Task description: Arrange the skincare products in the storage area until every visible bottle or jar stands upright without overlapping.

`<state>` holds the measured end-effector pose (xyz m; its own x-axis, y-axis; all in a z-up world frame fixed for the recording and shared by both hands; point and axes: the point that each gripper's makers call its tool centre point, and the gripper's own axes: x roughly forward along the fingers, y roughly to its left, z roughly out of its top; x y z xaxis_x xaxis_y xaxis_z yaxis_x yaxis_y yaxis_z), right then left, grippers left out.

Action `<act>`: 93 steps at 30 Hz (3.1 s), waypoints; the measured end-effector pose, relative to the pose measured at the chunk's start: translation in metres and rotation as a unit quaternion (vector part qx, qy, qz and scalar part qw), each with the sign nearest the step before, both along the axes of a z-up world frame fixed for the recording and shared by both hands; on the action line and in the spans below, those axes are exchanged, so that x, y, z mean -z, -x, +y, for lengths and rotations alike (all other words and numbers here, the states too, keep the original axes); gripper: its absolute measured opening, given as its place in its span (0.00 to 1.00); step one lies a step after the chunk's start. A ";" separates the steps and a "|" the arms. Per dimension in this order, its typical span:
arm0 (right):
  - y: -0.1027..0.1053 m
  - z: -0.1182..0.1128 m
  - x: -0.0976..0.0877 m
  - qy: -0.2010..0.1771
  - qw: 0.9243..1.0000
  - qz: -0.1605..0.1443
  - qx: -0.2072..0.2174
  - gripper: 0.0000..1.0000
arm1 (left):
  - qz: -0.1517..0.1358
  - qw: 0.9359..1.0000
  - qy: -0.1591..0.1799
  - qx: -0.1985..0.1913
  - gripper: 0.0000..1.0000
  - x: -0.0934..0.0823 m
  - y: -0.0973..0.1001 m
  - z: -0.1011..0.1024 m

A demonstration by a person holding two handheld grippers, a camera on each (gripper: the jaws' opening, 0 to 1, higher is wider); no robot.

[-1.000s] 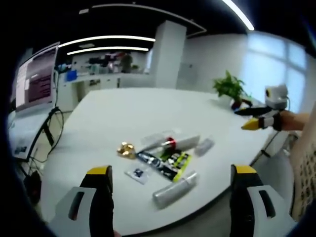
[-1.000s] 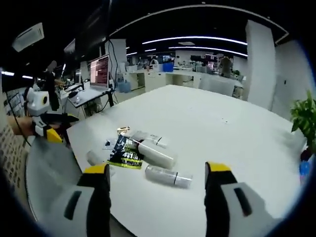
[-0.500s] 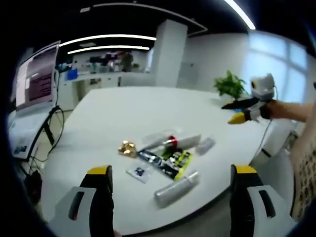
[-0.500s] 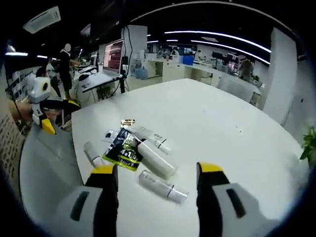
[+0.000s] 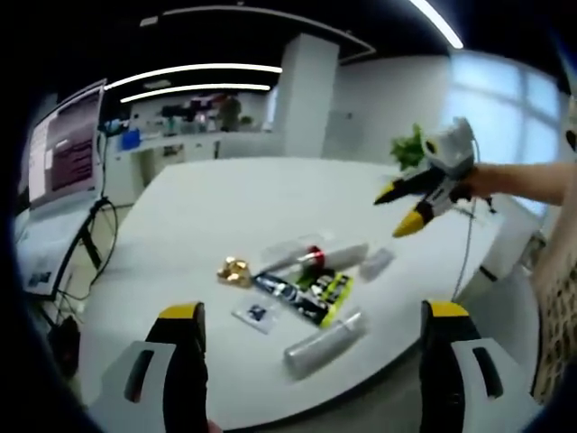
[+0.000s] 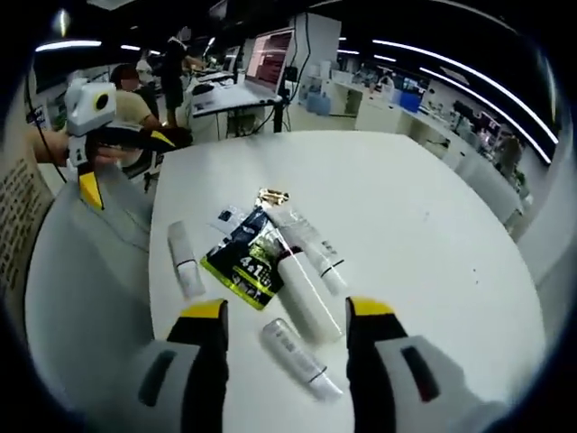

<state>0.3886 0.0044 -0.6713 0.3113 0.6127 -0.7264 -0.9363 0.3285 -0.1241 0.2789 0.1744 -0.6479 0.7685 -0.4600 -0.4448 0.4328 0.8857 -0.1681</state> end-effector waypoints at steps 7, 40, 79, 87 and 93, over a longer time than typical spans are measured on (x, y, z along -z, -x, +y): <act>-0.023 0.007 0.020 0.085 0.994 -0.030 -0.053 0.49 | 0.002 0.999 0.027 -0.028 0.97 -0.003 -0.003 0.009; -0.041 0.058 0.091 0.160 0.972 0.015 -0.171 0.28 | 0.019 0.998 0.038 -0.046 0.95 0.002 -0.006 0.014; -0.045 0.060 0.106 0.162 0.966 -0.013 -0.201 0.28 | 0.023 0.998 0.042 -0.045 0.93 0.002 -0.007 0.014; -0.049 0.054 0.085 0.118 0.979 -0.016 -0.165 0.28 | 0.016 0.998 0.040 -0.043 0.91 0.000 -0.006 0.014; -0.051 0.046 0.063 0.069 0.989 -0.016 -0.126 0.28 | 0.012 0.999 0.036 -0.033 0.91 -0.002 -0.005 0.010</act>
